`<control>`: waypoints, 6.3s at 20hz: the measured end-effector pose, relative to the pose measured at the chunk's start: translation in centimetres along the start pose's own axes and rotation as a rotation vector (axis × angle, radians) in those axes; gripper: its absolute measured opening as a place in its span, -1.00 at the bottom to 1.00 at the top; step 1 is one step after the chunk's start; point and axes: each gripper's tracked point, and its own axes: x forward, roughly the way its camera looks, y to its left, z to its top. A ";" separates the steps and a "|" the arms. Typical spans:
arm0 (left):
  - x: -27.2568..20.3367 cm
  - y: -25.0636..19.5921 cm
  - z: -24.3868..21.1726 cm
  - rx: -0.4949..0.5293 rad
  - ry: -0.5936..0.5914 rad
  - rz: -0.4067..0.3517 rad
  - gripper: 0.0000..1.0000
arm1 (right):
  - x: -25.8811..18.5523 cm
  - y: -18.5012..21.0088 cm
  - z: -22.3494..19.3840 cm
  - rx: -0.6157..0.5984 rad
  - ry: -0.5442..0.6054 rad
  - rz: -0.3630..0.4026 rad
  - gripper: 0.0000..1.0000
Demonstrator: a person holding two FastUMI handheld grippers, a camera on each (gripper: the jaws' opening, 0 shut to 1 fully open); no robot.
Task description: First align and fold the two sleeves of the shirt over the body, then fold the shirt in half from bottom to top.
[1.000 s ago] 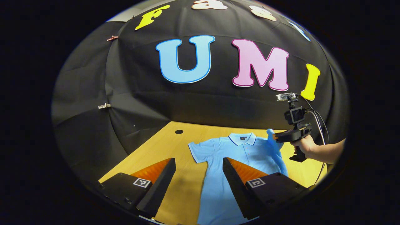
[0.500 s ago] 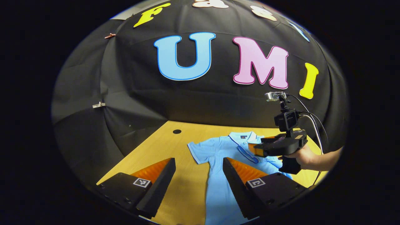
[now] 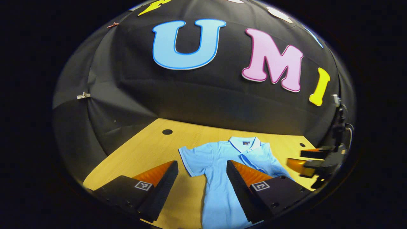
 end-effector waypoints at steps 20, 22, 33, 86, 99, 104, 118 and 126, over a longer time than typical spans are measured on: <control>17.9 4.0 -7.7 0.035 0.266 0.132 0.86 | -9.6 -15.0 -8.3 0.171 0.023 -0.255 0.95; 18.2 3.5 -7.4 0.032 0.263 0.114 0.73 | -9.5 -14.9 -8.8 0.179 0.029 -0.248 0.95; 18.3 1.4 -6.4 0.069 0.229 0.097 -0.88 | -9.6 -13.3 -10.9 0.247 0.046 -0.201 0.95; -19.8 -5.8 -25.6 0.275 0.471 -0.202 0.31 | -19.6 5.5 -23.6 0.185 0.300 -0.058 0.15; -19.1 -7.4 -24.6 0.137 0.574 -0.206 -0.88 | -19.4 6.1 -22.9 0.259 0.393 0.065 -0.90; -19.3 -8.9 -18.5 0.128 0.515 -0.212 -0.88 | -19.0 4.9 -16.5 0.237 0.324 0.097 -0.91; -7.7 -13.1 1.7 0.151 0.242 -0.232 -0.88 | -7.6 -0.7 5.8 0.197 0.024 0.117 -0.90; 4.9 -14.3 8.4 0.150 0.157 -0.207 -0.88 | 4.1 -3.6 13.6 0.197 -0.086 0.082 -0.90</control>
